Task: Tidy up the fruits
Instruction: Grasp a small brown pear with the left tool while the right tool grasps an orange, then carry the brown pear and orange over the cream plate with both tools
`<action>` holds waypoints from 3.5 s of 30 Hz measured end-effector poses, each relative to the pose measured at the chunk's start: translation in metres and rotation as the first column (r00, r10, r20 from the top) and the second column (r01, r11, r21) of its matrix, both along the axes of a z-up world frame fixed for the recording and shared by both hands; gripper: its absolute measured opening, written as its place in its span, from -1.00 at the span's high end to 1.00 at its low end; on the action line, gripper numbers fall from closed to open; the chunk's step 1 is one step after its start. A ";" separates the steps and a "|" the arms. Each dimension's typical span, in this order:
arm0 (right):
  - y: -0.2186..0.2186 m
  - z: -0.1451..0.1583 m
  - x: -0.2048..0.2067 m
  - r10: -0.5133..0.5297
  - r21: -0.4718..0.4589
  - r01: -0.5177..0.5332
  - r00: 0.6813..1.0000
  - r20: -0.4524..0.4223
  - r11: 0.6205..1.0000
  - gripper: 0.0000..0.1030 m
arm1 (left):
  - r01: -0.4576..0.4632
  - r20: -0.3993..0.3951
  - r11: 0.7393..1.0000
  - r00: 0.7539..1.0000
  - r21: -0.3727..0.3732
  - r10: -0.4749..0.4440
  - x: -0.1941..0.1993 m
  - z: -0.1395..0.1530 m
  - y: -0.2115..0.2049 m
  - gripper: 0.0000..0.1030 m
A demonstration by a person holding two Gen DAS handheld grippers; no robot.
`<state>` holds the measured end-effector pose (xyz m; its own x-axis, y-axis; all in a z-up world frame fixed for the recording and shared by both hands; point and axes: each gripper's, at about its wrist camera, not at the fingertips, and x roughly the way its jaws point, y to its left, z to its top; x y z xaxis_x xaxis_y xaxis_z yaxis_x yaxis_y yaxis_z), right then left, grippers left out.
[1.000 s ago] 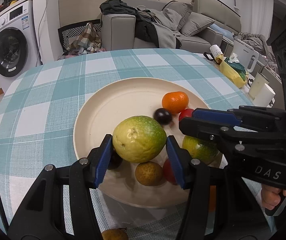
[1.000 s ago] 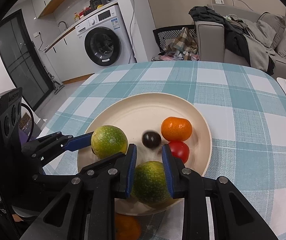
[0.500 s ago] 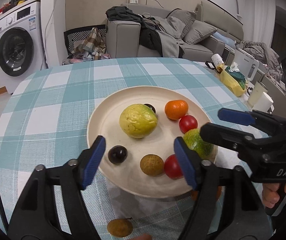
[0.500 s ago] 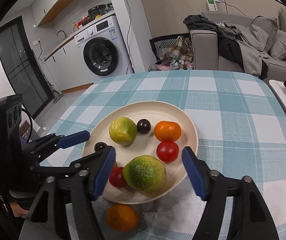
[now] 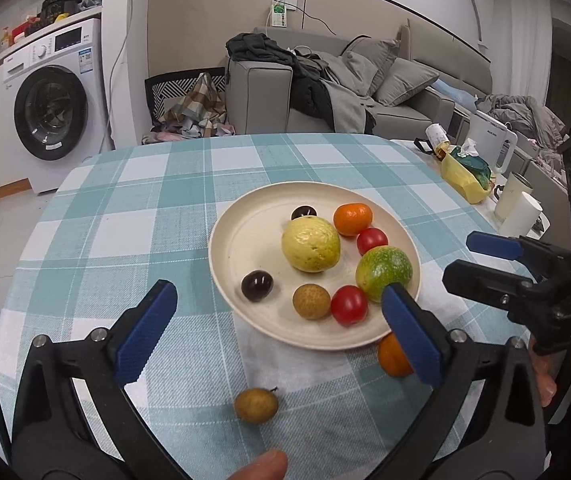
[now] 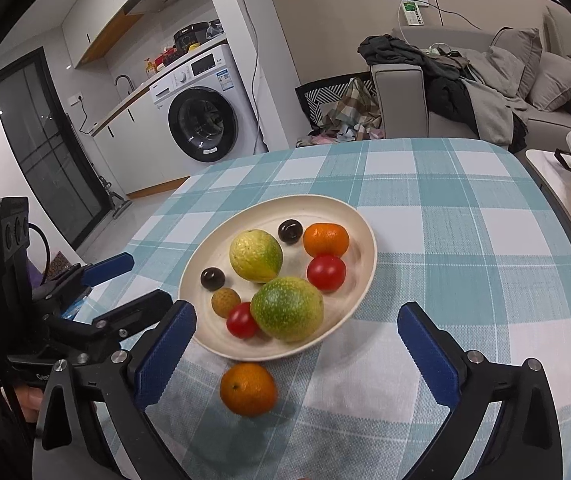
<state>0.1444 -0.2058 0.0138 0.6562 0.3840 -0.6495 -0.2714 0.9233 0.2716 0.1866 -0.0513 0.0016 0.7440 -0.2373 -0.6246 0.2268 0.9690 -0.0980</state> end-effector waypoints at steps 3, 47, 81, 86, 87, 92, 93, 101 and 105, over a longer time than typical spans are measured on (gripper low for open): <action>-0.001 -0.001 -0.006 -0.007 0.001 0.007 1.000 0.001 1.000 -1.00 | -0.011 0.006 1.000 1.000 0.001 0.011 -0.012 0.001 0.006 -0.97; 0.039 -0.040 -0.022 0.157 -0.117 -0.176 0.975 -0.156 0.977 -0.87 | 0.022 -0.165 0.997 0.986 0.076 -0.009 -0.021 -0.036 0.016 -0.93; 0.040 -0.045 -0.022 0.171 -0.081 -0.187 0.971 -0.165 0.979 -0.09 | 0.104 -0.248 0.986 0.966 0.128 -0.069 -0.017 -0.060 0.005 0.12; 0.040 -0.047 -0.021 0.161 -0.076 -0.175 0.972 -0.171 0.982 -0.09 | 0.120 -0.249 0.986 0.965 0.119 -0.088 -0.018 -0.059 0.004 0.48; 0.041 -0.047 -0.021 0.160 -0.077 -0.175 0.973 -0.168 0.982 -0.08 | 0.121 -0.249 0.986 0.964 0.116 -0.089 -0.018 -0.059 0.004 0.51; 0.041 -0.046 -0.021 0.157 -0.077 -0.171 0.974 -0.161 0.982 -0.07 | 0.118 -0.246 0.987 0.965 0.106 -0.089 -0.018 -0.058 0.005 0.53; 0.040 -0.046 -0.021 0.156 -0.077 -0.170 0.974 -0.162 0.982 -0.04 | 0.117 -0.243 0.988 0.966 0.104 -0.088 -0.018 -0.057 0.005 0.53; 0.044 -0.049 -0.021 0.162 -0.067 -0.176 0.971 -0.173 0.982 0.13 | 0.115 -0.218 0.989 0.972 0.093 -0.092 -0.022 -0.050 0.006 0.53; 0.044 -0.049 -0.022 0.163 -0.075 -0.177 0.973 -0.166 0.981 0.19 | 0.113 -0.210 0.990 0.973 0.090 -0.092 -0.023 -0.048 0.005 0.54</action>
<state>0.1227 -0.1616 -0.0352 0.4721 0.4172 -0.7766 -0.3863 0.8897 0.2432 0.1639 -0.0458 -0.0463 0.5726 -0.2337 -0.7858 0.3102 0.9490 -0.0562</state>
